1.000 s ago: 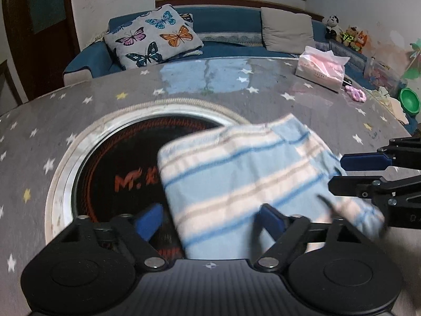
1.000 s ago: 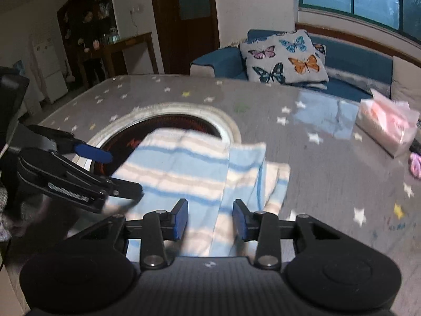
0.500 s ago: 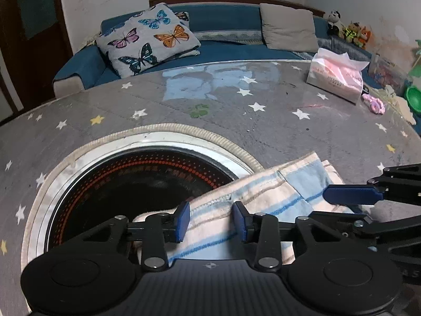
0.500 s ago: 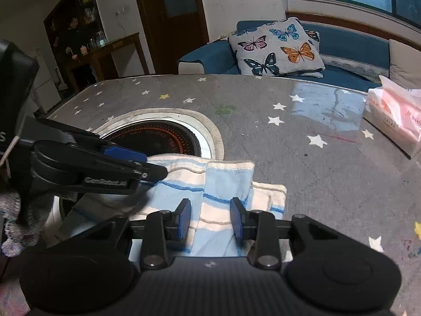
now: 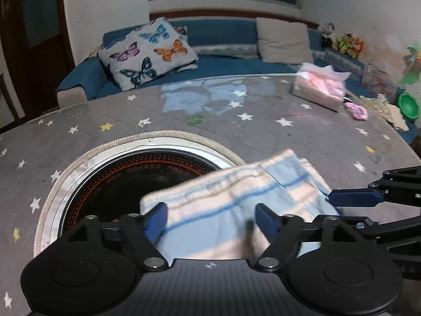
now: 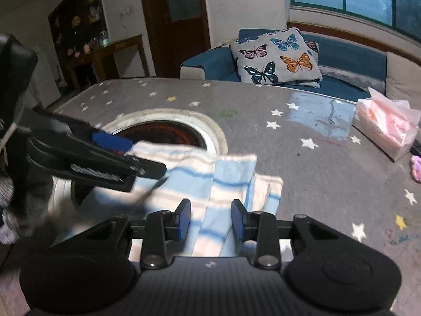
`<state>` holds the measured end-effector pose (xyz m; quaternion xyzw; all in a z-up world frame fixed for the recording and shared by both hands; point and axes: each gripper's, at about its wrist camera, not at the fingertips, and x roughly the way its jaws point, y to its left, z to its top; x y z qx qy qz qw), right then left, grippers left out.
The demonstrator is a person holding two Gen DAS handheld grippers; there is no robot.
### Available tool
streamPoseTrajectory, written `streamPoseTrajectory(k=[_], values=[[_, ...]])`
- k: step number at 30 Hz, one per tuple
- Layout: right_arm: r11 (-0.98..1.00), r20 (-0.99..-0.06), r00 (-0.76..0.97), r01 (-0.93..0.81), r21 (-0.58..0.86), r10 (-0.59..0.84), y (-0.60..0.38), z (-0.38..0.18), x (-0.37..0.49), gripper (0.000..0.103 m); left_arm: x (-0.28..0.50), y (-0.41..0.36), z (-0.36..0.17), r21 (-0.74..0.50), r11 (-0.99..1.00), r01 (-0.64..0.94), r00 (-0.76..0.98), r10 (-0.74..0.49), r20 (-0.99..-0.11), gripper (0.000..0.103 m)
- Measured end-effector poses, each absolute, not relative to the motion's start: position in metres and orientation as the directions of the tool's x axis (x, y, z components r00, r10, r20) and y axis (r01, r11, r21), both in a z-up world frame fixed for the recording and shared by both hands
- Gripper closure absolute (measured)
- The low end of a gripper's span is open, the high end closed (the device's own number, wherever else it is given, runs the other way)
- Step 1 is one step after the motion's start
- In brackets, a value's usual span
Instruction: Fold clothes
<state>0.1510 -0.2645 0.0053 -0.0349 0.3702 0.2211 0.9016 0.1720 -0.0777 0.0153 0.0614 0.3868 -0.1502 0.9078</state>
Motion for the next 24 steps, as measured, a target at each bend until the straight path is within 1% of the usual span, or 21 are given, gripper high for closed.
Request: streamPoseTrajectory(k=[2, 5, 10, 17, 22, 24], values=[[0.896, -0.691, 0.621, -0.435, 0.089, 0.370, -0.265, 0.004, 0.136, 0.066, 0.157, -0.074, 0.017, -0.003, 0.945, 0.326, 0.659, -0.229, -0.716, 0.011], [0.903, -0.696, 0.625, -0.423, 0.079, 0.354, -0.267, -0.001, 0.117, 0.065, 0.138, -0.066, 0.013, -0.011, 0.948, 0.319, 0.651, -0.227, -0.724, 0.010], [0.923, -0.685, 0.642, -0.362, 0.126, 0.345, -0.271, -0.010, 0.106, 0.064, 0.118, -0.051, 0.001, -0.009, 0.963, 0.268, 0.645, -0.186, -0.742, 0.010], [0.938, -0.666, 0.669, -0.312, 0.152, 0.330, -0.268, -0.018, 0.112, 0.061, 0.120, -0.033, -0.016, 0.012, 0.981, 0.193, 0.635, -0.116, -0.764, 0.010], [0.941, -0.661, 0.675, -0.295, 0.164, 0.327, -0.266, -0.021, 0.121, 0.061, 0.129, -0.028, -0.017, 0.018, 0.984, 0.179, 0.638, -0.102, -0.763, 0.012], [0.943, -0.660, 0.677, -0.286, 0.172, 0.325, -0.265, -0.022, 0.124, 0.058, 0.131, -0.029, -0.016, 0.018, 0.984, 0.178, 0.640, -0.102, -0.762, 0.012]])
